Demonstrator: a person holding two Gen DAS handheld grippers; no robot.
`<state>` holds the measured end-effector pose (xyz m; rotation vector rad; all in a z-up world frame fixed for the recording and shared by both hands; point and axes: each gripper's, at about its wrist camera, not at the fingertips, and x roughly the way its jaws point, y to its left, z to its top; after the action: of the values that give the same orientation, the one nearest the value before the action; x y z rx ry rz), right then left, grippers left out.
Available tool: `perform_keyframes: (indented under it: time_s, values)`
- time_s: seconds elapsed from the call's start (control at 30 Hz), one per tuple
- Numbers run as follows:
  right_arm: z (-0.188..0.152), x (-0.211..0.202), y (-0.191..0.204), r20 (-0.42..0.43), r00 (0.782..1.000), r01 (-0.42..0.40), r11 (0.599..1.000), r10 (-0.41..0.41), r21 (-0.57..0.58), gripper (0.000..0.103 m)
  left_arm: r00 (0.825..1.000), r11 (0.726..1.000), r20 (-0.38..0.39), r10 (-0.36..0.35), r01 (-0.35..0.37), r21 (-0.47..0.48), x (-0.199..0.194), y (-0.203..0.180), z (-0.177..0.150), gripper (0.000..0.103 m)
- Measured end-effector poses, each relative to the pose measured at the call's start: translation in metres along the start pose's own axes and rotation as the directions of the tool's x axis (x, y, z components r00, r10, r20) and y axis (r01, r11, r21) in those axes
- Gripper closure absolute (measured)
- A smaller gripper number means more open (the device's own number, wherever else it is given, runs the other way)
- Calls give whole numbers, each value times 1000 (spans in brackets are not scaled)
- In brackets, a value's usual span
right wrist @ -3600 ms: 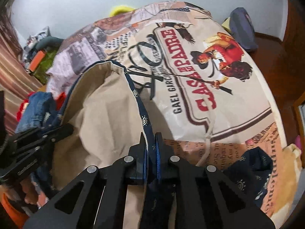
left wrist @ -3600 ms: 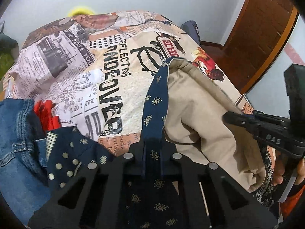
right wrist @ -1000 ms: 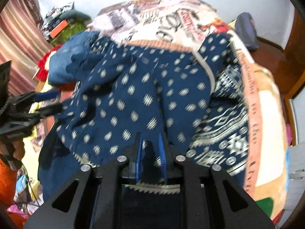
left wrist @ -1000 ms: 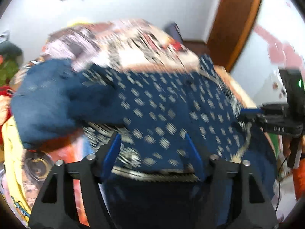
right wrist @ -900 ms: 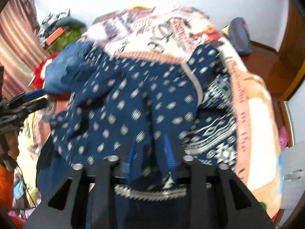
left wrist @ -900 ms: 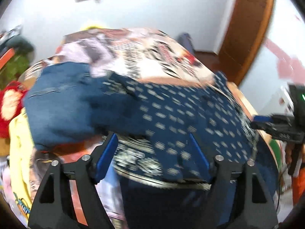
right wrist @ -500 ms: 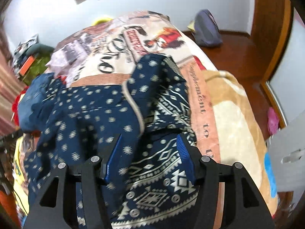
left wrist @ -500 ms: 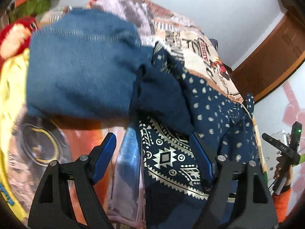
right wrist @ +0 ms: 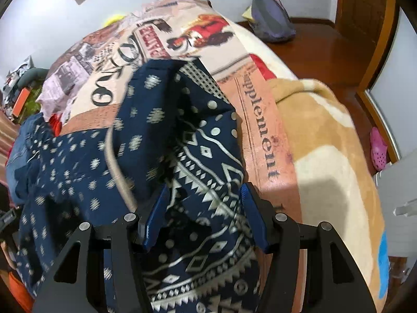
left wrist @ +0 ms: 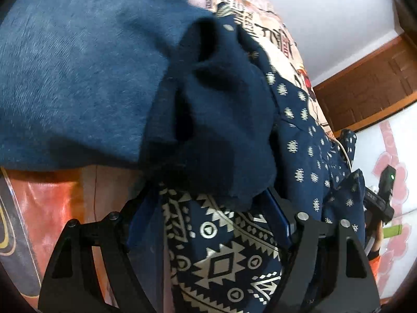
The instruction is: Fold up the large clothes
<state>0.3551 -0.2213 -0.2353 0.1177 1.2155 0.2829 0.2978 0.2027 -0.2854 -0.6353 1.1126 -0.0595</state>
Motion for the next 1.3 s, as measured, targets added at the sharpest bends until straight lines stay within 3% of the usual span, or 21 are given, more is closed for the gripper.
perform_keyframes:
  time_s: [0.1, 0.23, 0.33, 0.43, 0.5, 0.6, 0.67, 0.73, 0.87, 1.0, 1.2, 1.3]
  values:
    - [-2, 3, 3, 17, 1000, 6, 1000, -5, -29, 48, 997, 997, 14, -71, 70, 32, -9, -13, 1, 27]
    - [2, 5, 11, 24, 1000, 21, 998, -19, -61, 43, 992, 991, 77, -98, 90, 97, -28, -34, 4, 31]
    - [8, 9, 8, 35, 999, 5, 999, -3, -51, 42, 994, 990, 104, -43, 28, 137, -28, -41, 8, 31]
    - [16, 15, 5, 50, 998, -25, 999, 26, -30, 42, 993, 987, 76, 94, -103, 125, -6, -33, 15, 47]
    - [21, 20, 6, 53, 998, -34, 999, 36, -33, 43, 988, 983, 82, 131, -140, 122, 1, -31, 13, 49]
    - [25, 25, 12, 64, 998, -4, 998, 8, -60, 55, 977, 970, 117, 180, -196, 140, -2, -43, 11, 65]
    - [27, 26, 15, 48, 998, -29, 997, 33, -72, 76, 971, 962, 130, 203, -222, 156, -9, -51, 9, 74]
    - [29, 21, 19, 42, 997, -61, 995, 64, -77, 87, 965, 956, 148, 216, -240, 167, -16, -63, 8, 80]
    - [29, -11, 38, 136, 989, -44, 987, 65, -154, 91, 962, 957, 214, 172, -214, 193, -49, -79, 8, 85]
    - [36, -49, 64, 223, 970, -44, 972, 98, -233, 91, 943, 939, 291, 163, -239, 247, -73, -107, 11, 88]
    - [60, -82, 97, 322, 935, -51, 955, 149, -293, 92, 871, 885, 459, 175, -344, 315, -116, -140, 14, 89]
    - [78, -78, 104, 350, 926, -35, 956, 140, -291, 91, 851, 876, 491, 184, -368, 310, -121, -138, 29, 89]
